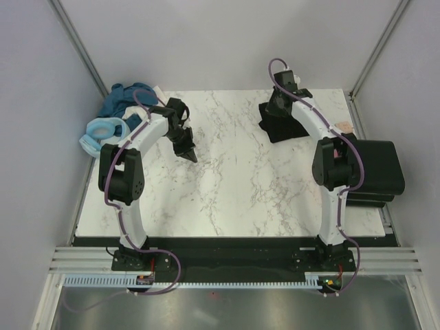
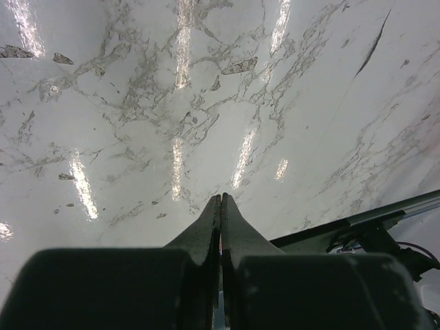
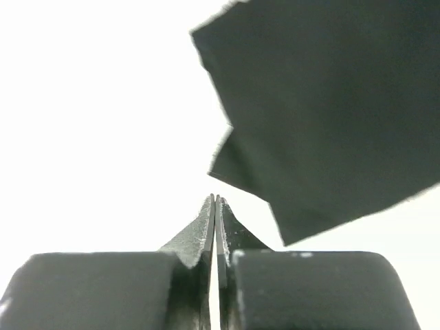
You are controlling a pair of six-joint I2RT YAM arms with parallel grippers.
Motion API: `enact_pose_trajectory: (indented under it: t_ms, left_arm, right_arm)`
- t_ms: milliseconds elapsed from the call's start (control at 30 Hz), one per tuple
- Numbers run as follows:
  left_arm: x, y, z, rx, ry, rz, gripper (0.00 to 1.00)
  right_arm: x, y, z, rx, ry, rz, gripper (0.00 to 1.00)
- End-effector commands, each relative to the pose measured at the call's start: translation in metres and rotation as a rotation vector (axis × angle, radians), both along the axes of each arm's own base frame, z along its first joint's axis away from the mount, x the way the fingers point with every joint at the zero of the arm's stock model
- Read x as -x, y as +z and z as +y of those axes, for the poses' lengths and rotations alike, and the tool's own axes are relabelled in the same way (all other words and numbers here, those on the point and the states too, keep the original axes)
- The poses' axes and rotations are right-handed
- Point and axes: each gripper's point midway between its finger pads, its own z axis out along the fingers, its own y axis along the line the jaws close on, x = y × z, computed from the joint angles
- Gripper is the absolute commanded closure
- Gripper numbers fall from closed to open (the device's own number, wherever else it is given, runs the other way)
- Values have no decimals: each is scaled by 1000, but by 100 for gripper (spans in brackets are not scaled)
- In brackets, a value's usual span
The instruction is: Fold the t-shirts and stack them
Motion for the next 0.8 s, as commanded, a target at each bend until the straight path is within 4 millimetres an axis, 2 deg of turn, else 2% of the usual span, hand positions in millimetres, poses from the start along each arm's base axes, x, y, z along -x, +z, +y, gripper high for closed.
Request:
enact_pose_trajectory:
  t_ms: [0, 133, 167, 200, 267, 500, 667, 767]
  left_arm:
    - [0, 12, 6, -11, -21, -41, 98]
    - [-5, 22, 7, -11, -10, -69, 98]
    - [-5, 24, 8, -15, -8, -73, 98]
    - [-6, 25, 8, -16, -7, -73, 98]
    - [-6, 26, 9, -22, -4, -74, 98]
    - [-5, 26, 9, -24, 11, -56, 98]
    - [-6, 25, 8, -28, 18, -42, 98]
    - [-5, 25, 10, -37, 22, -34, 98]
  right_arm:
    - [-48, 31, 40, -90, 150, -143, 100]
    - [-68, 4, 51, -101, 178, -121, 100]
    - [-72, -10, 51, -97, 171, -107, 100]
    - [-77, -8, 52, -97, 169, -120, 100]
    - [-80, -19, 56, -108, 179, -114, 100]
    - [-81, -45, 76, -150, 241, -103, 100]
    - [-80, -69, 70, -103, 206, -67, 100]
    - [-79, -77, 65, -74, 187, -52, 100]
